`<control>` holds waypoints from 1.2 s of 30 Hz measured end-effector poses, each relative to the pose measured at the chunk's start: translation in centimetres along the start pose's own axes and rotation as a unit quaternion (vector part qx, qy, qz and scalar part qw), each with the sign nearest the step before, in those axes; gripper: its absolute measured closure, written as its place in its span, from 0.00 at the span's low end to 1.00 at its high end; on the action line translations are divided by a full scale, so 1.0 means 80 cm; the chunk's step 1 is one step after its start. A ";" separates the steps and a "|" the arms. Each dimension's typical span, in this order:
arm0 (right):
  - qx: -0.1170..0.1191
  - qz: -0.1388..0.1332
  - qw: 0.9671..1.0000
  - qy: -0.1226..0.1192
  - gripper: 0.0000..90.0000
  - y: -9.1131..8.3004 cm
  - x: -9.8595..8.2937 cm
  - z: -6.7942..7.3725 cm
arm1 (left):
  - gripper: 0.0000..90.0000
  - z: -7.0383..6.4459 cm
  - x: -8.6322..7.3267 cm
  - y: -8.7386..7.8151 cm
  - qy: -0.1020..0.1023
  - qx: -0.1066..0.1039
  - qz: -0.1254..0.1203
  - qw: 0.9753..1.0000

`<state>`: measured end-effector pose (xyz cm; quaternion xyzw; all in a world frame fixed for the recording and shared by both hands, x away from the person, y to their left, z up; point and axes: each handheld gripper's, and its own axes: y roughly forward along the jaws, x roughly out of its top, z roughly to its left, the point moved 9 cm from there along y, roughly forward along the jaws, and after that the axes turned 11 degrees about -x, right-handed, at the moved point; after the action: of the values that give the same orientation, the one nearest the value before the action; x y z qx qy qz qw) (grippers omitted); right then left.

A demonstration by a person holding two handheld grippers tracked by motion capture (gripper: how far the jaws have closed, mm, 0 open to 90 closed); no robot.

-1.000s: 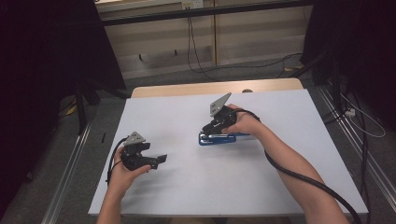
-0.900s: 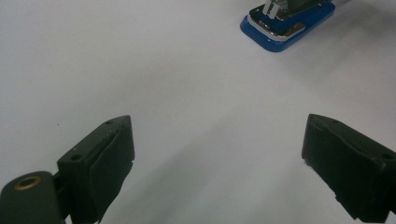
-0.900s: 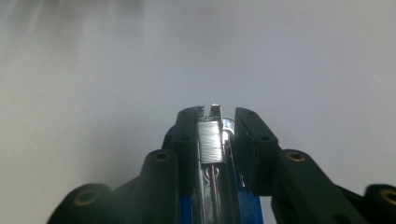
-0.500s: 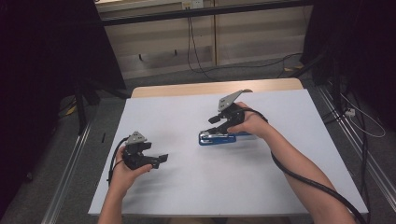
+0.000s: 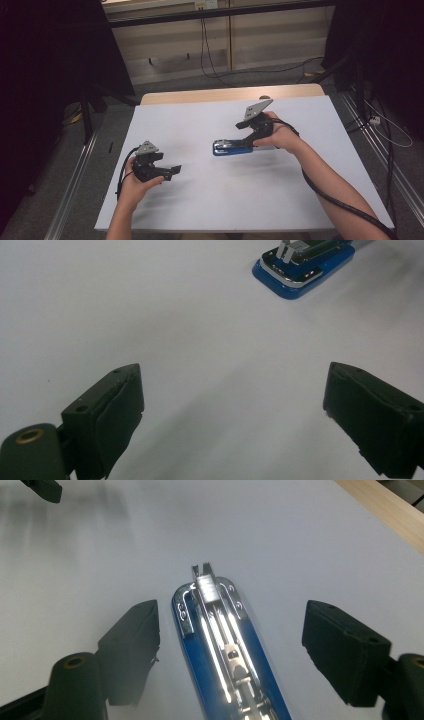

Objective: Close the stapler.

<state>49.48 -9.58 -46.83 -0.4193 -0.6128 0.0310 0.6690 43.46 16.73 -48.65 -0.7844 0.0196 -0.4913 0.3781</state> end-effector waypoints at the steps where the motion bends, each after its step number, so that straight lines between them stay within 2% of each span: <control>1: -0.003 0.006 1.000 0.002 0.25 -0.002 -0.003 0.000 | 0.11 0.000 0.001 0.001 0.000 0.000 -0.002 1.000; 3: -0.011 0.008 1.000 -0.001 0.23 -0.006 -0.007 0.000 | 0.11 -0.001 0.002 0.002 0.002 -0.003 0.001 1.000; 8: -0.029 0.016 0.999 0.010 0.16 -0.019 -0.017 -0.001 | 0.11 -0.003 0.005 0.007 0.003 -0.003 0.001 1.000; 15: -0.060 0.023 0.998 0.025 0.14 -0.040 -0.037 -0.007 | 0.11 -0.006 0.008 0.017 0.002 -0.007 0.002 1.000; 20: -0.081 0.021 0.996 0.038 0.13 -0.055 -0.048 -0.012 | 0.11 -0.009 0.016 0.022 0.003 -0.005 -0.004 1.000; 28: -0.120 0.017 0.992 0.047 0.14 -0.082 -0.067 -0.020 | 0.11 -0.017 0.026 0.037 0.014 -0.011 0.003 1.000; 31: -0.116 0.017 0.991 0.060 0.14 -0.089 -0.074 -0.019 | 0.11 -0.019 0.029 0.043 0.014 -0.015 0.003 1.000; 32: -0.119 0.019 0.991 0.060 0.13 -0.091 -0.077 -0.019 | 0.11 -0.019 0.029 0.045 0.019 -0.015 0.009 1.000; 36: -0.123 0.022 0.989 0.074 0.12 -0.098 -0.089 -0.018 | 0.11 -0.022 0.035 0.049 0.018 -0.017 0.005 1.000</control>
<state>45.23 -19.35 -47.68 -0.5128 -0.5511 -0.0608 0.6555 44.83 11.77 -48.54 -0.7813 0.0382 -0.5035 0.3669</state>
